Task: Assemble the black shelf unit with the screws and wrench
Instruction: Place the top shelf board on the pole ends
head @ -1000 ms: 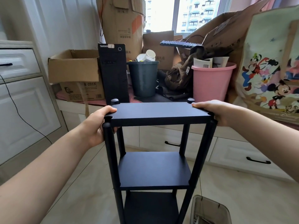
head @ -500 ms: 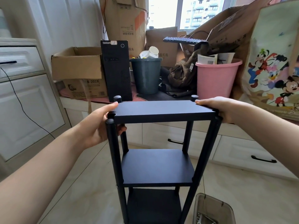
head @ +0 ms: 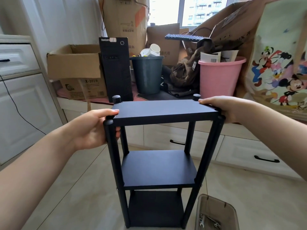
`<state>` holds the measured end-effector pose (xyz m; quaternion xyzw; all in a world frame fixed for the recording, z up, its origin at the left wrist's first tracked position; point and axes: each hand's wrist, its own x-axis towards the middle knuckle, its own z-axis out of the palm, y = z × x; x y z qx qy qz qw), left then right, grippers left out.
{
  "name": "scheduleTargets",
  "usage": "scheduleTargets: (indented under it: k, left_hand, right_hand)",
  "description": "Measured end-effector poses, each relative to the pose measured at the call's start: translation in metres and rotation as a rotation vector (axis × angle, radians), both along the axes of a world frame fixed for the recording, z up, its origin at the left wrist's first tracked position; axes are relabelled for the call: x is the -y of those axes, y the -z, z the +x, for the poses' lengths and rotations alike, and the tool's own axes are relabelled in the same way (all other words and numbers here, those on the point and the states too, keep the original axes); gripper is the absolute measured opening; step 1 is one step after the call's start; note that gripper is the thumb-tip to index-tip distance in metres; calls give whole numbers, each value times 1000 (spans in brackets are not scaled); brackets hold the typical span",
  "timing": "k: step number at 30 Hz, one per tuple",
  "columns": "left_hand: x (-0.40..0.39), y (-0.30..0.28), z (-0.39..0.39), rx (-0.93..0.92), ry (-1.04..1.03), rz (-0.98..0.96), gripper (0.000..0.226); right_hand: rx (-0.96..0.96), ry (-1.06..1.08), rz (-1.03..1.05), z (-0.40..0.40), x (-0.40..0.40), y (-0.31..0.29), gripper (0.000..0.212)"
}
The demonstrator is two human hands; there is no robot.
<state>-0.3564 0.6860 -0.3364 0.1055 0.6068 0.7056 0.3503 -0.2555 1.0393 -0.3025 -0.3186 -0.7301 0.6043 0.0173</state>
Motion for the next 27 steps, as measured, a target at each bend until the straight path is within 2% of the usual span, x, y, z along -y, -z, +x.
scheduleTargets:
  k: [3,5,8,12,15,19,27]
  left_hand:
    - [0,2,-2,-1,2,9,29]
    - [-1,3,-3,5,3,22,27]
    - [-2,5,-3,18,-20,63,23]
    - [-4,8,-1,-15,-52,81,13]
    - [-7,9,1,-35,-92,77,13]
    - [-10,10,3,-46,-122,67,20]
    - [-6,9,3,-64,-104,30,30]
  right_hand:
    - [-24,-85,-239,12,-3,2,30]
    - [-80,-163,-320,22,-3,6,37]
    - [-159,-220,-316,30,0,13,43]
    - [-220,-236,-236,32,2,20,29]
    - [-259,-258,-261,32,2,25,25]
    - [-236,-312,-287,34,2,24,24]
    - [-212,-280,-298,34,-2,21,22]
